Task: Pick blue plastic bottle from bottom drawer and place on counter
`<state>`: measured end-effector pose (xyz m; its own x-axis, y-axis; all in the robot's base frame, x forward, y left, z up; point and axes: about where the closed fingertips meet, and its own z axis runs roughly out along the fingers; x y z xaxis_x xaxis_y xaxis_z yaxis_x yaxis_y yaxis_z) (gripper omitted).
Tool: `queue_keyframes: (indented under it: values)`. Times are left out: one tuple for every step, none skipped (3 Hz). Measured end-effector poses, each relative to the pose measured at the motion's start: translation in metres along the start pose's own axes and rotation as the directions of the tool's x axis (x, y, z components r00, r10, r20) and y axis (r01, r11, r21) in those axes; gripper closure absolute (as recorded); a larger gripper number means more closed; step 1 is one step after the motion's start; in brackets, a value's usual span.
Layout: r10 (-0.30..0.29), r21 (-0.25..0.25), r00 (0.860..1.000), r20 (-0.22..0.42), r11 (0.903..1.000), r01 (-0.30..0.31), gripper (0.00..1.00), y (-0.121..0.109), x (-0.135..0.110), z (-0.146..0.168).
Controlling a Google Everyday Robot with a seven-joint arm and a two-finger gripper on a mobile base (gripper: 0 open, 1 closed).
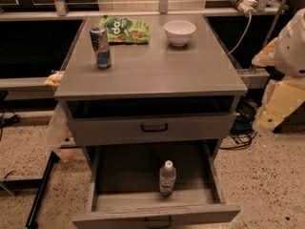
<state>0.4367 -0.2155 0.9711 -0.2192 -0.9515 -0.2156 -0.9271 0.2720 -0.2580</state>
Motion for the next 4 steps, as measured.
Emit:
queue_keyframes:
  values:
    - [-0.003, -0.008, 0.999, 0.048, 1.0000, 0.003, 0.42, 0.017, -0.004, 0.024]
    - [-0.003, -0.050, 0.993, 0.114, 0.9987, 0.009, 0.65, 0.040, -0.010, 0.095]
    - [-0.016, -0.093, 0.984, 0.176, 0.9951, 0.033, 0.89, 0.057, -0.016, 0.174]
    - [-0.007, -0.134, 0.974, 0.225, 0.9903, 0.038, 1.00, 0.068, -0.018, 0.242]
